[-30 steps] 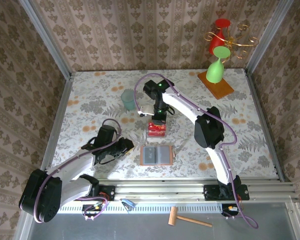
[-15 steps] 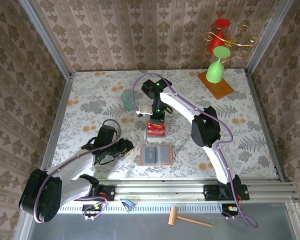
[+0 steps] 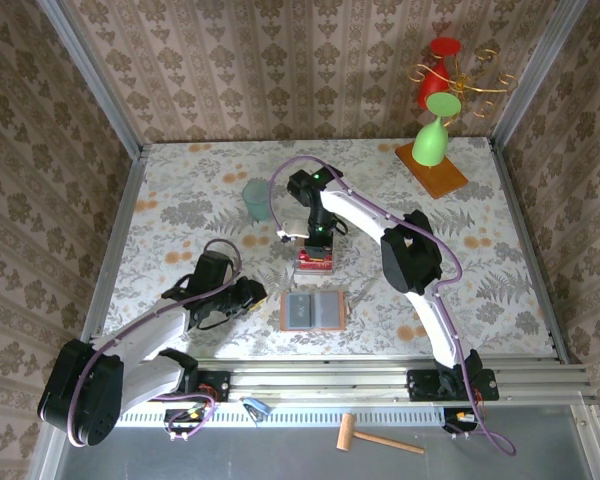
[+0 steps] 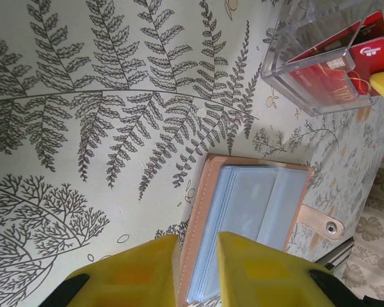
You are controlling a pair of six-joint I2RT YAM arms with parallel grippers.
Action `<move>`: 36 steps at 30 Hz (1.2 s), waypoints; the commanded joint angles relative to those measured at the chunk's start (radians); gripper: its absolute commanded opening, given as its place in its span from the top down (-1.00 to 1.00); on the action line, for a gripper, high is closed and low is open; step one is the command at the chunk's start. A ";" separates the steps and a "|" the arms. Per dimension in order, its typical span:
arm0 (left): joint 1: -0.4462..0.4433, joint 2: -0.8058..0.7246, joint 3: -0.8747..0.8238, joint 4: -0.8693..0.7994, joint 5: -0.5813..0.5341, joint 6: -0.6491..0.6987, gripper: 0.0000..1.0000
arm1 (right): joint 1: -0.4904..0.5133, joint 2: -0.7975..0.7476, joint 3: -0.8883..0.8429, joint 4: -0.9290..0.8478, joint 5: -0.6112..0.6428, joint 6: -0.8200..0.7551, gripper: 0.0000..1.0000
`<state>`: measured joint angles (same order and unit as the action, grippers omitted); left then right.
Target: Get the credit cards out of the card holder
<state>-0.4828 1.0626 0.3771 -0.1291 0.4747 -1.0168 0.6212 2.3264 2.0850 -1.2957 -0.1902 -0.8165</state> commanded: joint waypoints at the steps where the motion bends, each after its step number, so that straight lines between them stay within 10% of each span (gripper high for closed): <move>1: 0.005 -0.009 0.026 -0.017 0.004 0.017 0.55 | -0.008 -0.035 -0.018 0.025 0.000 0.002 0.62; 19: -0.028 0.093 0.066 0.049 0.027 0.028 0.55 | -0.007 -0.334 -0.286 0.228 0.049 0.162 0.44; 36: -0.123 0.195 0.085 0.123 0.015 0.004 0.57 | 0.087 -0.699 -0.862 0.786 -0.018 0.918 0.38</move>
<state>-0.5880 1.2491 0.4335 -0.0288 0.4904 -1.0138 0.6910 1.6855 1.2724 -0.6678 -0.1944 -0.1207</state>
